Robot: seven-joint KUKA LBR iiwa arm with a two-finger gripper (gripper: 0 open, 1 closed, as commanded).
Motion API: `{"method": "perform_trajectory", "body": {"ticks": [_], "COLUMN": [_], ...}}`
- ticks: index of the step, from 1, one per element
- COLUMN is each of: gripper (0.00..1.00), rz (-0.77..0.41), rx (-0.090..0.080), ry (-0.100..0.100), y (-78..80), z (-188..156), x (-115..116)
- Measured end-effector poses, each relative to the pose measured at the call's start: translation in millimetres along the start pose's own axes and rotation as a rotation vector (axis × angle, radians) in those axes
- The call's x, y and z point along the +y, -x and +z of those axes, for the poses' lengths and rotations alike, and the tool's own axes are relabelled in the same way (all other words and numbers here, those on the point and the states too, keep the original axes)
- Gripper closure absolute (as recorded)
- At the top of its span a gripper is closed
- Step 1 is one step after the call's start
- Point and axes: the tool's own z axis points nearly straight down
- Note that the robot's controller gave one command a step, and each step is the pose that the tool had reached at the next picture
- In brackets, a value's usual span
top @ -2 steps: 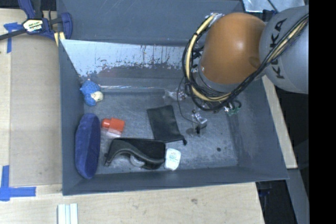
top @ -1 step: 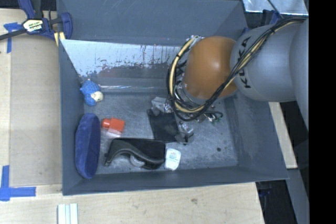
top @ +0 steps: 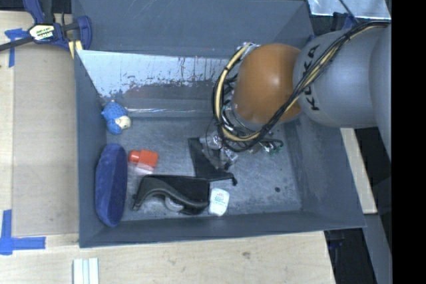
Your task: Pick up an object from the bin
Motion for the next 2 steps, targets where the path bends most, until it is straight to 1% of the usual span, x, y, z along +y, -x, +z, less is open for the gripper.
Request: {"method": "perform_trajectory", "body": {"ticks": [1, 2], "gripper": [0.00, 1.00], "rz": [0.000, 0.000], "rx": [0.001, 0.000], "ry": [0.001, 0.000], "y": [-0.4, 0.1], "z": [0.5, 0.0], "x": [0.2, 0.1]}}
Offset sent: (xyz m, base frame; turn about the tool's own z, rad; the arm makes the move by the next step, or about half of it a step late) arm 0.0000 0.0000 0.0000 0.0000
